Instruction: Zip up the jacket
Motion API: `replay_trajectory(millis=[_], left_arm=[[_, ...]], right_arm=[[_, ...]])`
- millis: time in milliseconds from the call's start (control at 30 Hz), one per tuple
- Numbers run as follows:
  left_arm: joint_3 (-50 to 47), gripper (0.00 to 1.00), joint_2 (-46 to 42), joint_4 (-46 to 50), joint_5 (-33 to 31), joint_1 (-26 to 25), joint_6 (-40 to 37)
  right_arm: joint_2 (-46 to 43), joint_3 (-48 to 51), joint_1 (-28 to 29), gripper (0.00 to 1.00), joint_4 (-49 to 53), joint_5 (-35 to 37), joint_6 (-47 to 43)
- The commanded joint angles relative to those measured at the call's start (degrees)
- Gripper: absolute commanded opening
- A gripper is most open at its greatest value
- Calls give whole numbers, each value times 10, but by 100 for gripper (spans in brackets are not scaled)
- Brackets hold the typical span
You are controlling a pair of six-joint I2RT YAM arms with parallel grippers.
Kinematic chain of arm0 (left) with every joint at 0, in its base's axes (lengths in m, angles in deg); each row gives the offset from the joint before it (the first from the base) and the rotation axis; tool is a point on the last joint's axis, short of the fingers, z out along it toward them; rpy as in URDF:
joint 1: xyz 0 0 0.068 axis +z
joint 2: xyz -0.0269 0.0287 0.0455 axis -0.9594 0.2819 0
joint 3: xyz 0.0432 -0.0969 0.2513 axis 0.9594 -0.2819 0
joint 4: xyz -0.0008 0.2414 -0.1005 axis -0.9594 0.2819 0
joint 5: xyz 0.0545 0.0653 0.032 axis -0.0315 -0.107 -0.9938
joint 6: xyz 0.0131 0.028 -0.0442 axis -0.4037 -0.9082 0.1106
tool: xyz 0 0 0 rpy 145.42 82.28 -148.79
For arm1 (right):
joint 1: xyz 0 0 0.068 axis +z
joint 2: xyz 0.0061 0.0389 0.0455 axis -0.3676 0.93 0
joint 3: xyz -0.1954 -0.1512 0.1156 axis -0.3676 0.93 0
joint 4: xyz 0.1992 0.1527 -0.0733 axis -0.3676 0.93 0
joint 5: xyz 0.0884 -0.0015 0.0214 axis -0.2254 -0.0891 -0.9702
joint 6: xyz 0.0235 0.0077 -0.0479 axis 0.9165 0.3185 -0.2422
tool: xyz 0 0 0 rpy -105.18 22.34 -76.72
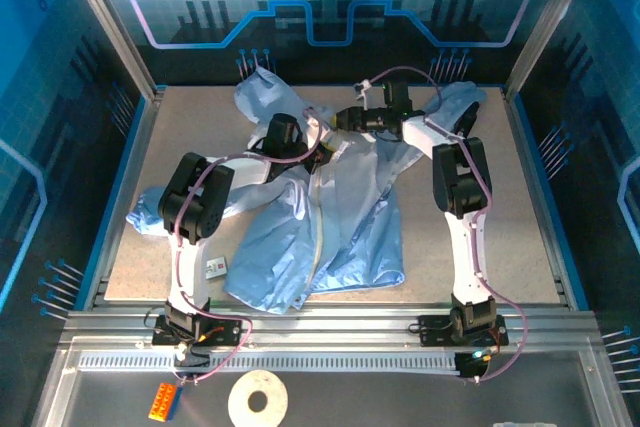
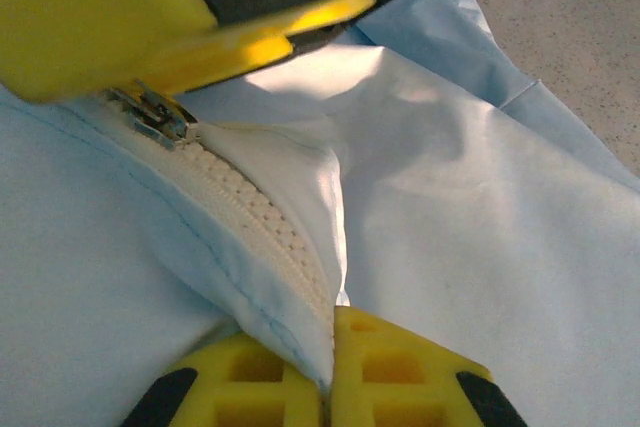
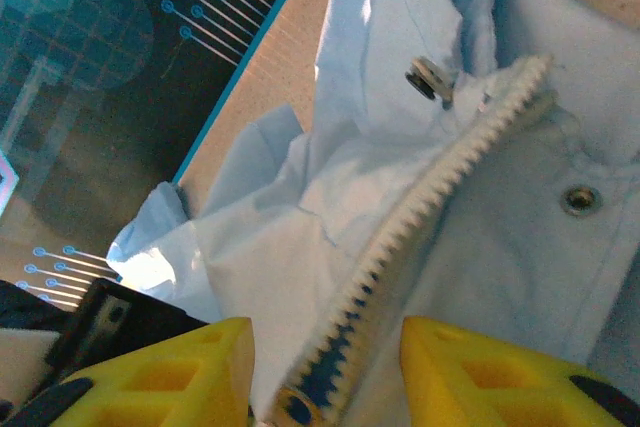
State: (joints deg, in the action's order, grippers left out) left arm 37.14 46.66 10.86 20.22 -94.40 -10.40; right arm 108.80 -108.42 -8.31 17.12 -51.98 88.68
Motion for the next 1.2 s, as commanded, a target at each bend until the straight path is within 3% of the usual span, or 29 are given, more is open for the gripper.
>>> replay_trajectory(millis=[0,133,333,567,1167], left_arm=[[10,0,-20,-10,37,5,-21],[17,0,-16,-4,40,6,-18],[21,0,-15,-2,43,7,-12],[20,0,-20,12,42,9,-12],[3,0,-38,27,52,11,-6]], right_arm=[[7,-7,-5,42,28,-29,-29],[5,2,-5,40,22,-52,-35],[-4,13,-5,29,8,-55,-37],[-42,59,-5,0,-30,-20,-43],[-85,90,-5,0,-132,79,-69]])
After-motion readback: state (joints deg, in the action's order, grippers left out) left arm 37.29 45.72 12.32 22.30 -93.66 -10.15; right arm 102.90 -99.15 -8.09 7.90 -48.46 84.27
